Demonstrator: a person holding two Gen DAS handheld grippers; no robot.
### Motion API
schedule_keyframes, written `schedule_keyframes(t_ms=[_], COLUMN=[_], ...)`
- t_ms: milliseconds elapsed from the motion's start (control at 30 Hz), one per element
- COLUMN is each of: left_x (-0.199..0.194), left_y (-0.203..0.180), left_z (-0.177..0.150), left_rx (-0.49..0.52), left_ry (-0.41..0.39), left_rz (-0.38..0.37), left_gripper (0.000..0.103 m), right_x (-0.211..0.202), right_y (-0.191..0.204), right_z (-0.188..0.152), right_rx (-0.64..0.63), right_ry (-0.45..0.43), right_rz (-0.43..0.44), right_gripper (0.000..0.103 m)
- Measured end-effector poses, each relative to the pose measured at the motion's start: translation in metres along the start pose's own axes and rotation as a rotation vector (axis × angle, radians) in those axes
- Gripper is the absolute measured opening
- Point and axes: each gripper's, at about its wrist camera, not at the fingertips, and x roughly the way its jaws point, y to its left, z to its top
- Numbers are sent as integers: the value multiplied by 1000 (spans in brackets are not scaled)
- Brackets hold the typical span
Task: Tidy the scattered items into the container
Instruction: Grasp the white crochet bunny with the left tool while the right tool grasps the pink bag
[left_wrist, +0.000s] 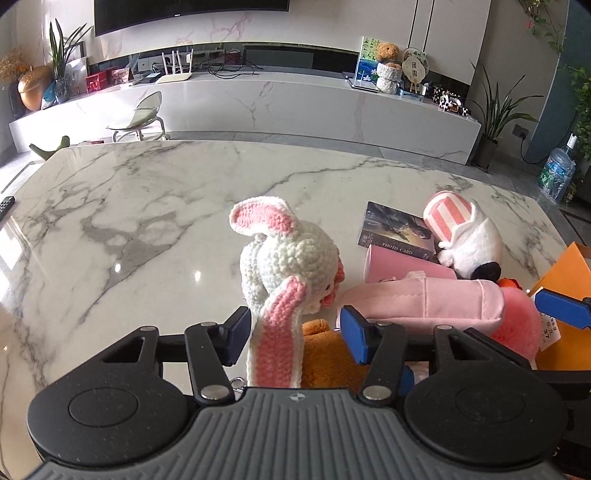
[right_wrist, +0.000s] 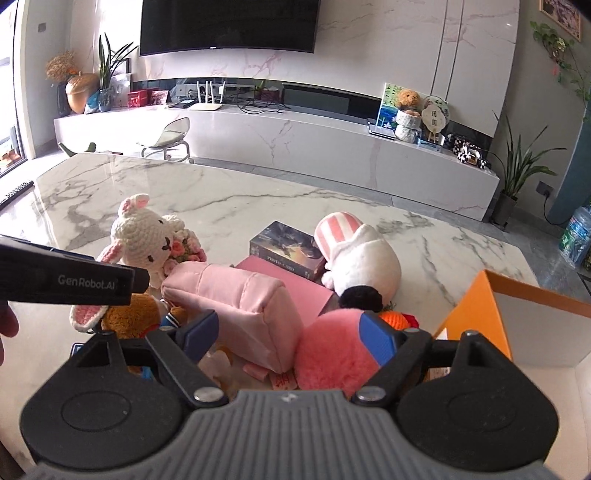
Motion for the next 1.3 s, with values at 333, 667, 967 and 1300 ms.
schedule_keyframes(t_ms=[333, 667, 967, 1300], left_x=[17, 10, -13, -49], left_y=[-4, -8, -11, -15], left_z=[-1, -1, 3, 4], left_rx=[33, 61, 82, 86], left_ry=[1, -25, -93, -173], left_rz=[-4, -17, 5, 20], left_gripper=[40, 23, 15, 13], right_x=[29, 23, -2, -42], right_y=[8, 9, 5, 5], right_z=[0, -2, 3, 7], right_rx=[-41, -47, -30, -23], right_ry=[14, -3, -61, -133], right_rz=[40, 42, 12, -7], right_gripper=[80, 34, 21, 16])
